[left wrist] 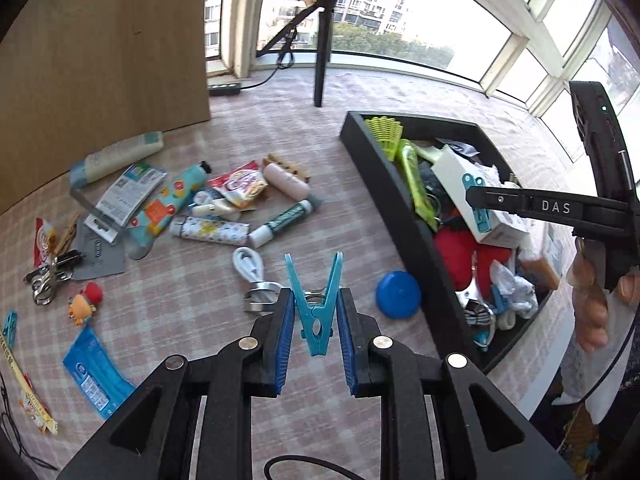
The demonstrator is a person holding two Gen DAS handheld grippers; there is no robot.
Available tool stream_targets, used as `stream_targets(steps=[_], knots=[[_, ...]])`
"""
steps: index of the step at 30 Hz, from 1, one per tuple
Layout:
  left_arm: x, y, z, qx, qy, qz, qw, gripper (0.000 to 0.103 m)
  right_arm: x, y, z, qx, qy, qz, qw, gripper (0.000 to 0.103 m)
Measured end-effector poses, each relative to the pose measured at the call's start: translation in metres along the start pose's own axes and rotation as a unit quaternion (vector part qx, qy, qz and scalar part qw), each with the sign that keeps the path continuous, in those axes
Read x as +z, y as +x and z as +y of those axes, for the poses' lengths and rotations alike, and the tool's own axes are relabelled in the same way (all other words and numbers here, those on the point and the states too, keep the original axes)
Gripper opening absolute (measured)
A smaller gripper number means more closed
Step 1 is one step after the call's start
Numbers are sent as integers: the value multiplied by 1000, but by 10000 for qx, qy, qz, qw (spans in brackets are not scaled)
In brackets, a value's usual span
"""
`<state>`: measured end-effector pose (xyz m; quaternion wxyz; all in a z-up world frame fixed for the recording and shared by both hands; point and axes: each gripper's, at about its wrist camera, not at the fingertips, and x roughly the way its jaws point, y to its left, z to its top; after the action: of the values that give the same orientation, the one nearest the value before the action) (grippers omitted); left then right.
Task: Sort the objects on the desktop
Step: 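Carry the teal clothespin to the black tray and release it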
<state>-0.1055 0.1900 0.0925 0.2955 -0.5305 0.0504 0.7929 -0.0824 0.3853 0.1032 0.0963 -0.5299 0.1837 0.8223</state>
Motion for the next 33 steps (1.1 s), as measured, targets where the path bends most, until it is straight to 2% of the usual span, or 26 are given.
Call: stream_targets(steps=[4, 8, 18, 19, 20, 21, 22, 24, 26, 33], knots=[[7, 4, -47, -357, 381, 53, 9986, 20, -17, -19, -30, -9, 185, -13, 9998, 23], [9, 11, -90, -539, 766, 121, 9955, 20, -38, -38, -46, -49, 304, -86, 9995, 23], [11, 32, -169, -737, 1475, 262, 9860, 20, -74, -50, -81, -259, 611, -43, 9978, 23], [11, 32, -175, -803, 1546, 228, 9844, 22, -75, -51, -83, -267, 607, -91, 9978, 25], [12, 33, -180, -854, 1612, 242, 9829, 40, -75, -52, -85, -331, 619, -91, 9975, 28], [13, 34, -183, -823, 1635, 276, 9827, 52, -75, -53, -88, -400, 664, -76, 9970, 40], [12, 32, -184, -798, 1633, 181, 9832, 62, -75, -55, -90, -403, 725, -116, 9965, 46], [10, 28, -186, -650, 1736, 14, 9827, 60, -74, -60, -92, -379, 777, -203, 9960, 46], [8, 28, -183, -581, 1786, 30, 9822, 59, -72, -62, -92, -394, 779, -257, 9958, 46], [3, 26, -150, -379, 1550, 41, 9872, 54, -64, -59, -74, -237, 621, -253, 9975, 46]])
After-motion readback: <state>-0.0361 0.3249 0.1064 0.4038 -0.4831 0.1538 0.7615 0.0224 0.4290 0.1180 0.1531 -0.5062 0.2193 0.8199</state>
